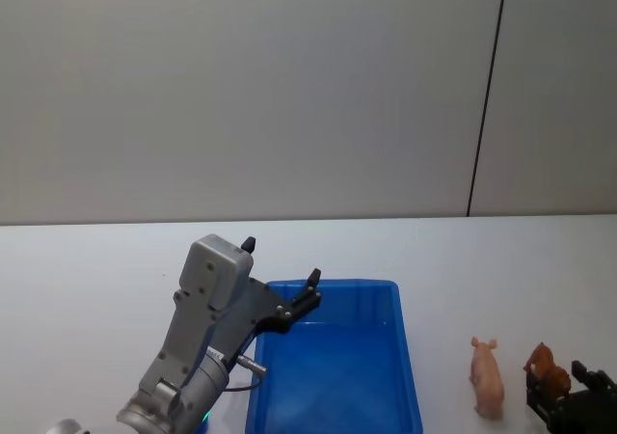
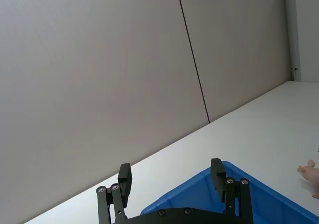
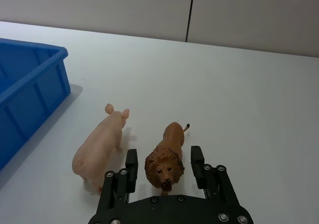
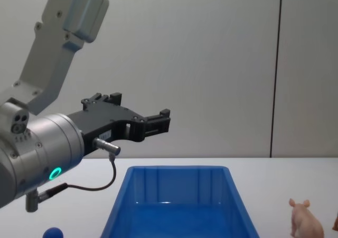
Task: Pick up the two dolls from the table and place them into the box.
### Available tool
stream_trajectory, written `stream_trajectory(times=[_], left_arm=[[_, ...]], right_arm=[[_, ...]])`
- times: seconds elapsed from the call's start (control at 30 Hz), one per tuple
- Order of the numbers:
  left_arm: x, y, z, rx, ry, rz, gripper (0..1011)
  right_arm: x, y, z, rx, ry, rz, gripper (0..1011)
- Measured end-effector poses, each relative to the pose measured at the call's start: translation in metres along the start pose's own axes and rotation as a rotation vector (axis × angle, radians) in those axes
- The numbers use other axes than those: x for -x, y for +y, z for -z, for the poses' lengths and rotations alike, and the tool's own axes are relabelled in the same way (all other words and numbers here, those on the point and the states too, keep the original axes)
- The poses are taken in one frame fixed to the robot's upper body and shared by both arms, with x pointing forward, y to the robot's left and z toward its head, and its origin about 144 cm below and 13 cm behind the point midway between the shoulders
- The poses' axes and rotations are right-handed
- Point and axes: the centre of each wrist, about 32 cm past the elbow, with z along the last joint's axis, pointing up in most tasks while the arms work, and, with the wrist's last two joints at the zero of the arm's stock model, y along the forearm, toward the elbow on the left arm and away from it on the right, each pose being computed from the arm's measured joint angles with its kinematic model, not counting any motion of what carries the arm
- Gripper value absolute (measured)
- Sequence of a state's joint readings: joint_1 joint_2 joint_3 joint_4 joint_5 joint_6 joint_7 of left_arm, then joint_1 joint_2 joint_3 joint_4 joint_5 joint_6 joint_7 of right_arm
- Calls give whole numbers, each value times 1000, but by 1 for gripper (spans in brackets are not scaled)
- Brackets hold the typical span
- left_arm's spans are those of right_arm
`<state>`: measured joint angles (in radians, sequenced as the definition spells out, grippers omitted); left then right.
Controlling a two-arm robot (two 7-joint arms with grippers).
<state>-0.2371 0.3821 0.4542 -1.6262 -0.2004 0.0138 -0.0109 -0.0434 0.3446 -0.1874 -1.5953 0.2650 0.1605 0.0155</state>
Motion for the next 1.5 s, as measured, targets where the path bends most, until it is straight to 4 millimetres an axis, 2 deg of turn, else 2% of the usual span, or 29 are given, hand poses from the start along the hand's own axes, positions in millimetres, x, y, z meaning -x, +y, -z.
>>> stream_trajectory(times=[0.1, 0.13, 0.17, 0.27, 0.33, 0.6, 0.93, 1.23, 1.5], left_arm=[[0, 0, 0, 0, 0, 0, 1001], [0, 0, 0, 0, 0, 0, 1001], [0, 0, 0, 0, 0, 0, 1001], [0, 0, 0, 0, 0, 0, 1001], [0, 0, 0, 0, 0, 0, 1002], [0, 0, 0, 0, 0, 0, 1001], [0, 0, 0, 0, 0, 0, 1001], [0, 0, 0, 0, 0, 0, 1001], [0, 0, 0, 0, 0, 0, 1001]], right_arm=[[0, 2, 2, 1, -4, -1, 617], [0, 2, 3, 2, -5, -1, 560], [0, 2, 3, 2, -5, -1, 560], [0, 3, 4, -1, -10, -2, 441], [0, 4, 4, -3, -13, -2, 419], [3, 3, -1, -32, -37, -1, 419], [13, -2, -24, -129, -78, -28, 419], [24, 0, -46, -215, -85, -118, 419], [36, 10, -62, -267, -73, -230, 418]])
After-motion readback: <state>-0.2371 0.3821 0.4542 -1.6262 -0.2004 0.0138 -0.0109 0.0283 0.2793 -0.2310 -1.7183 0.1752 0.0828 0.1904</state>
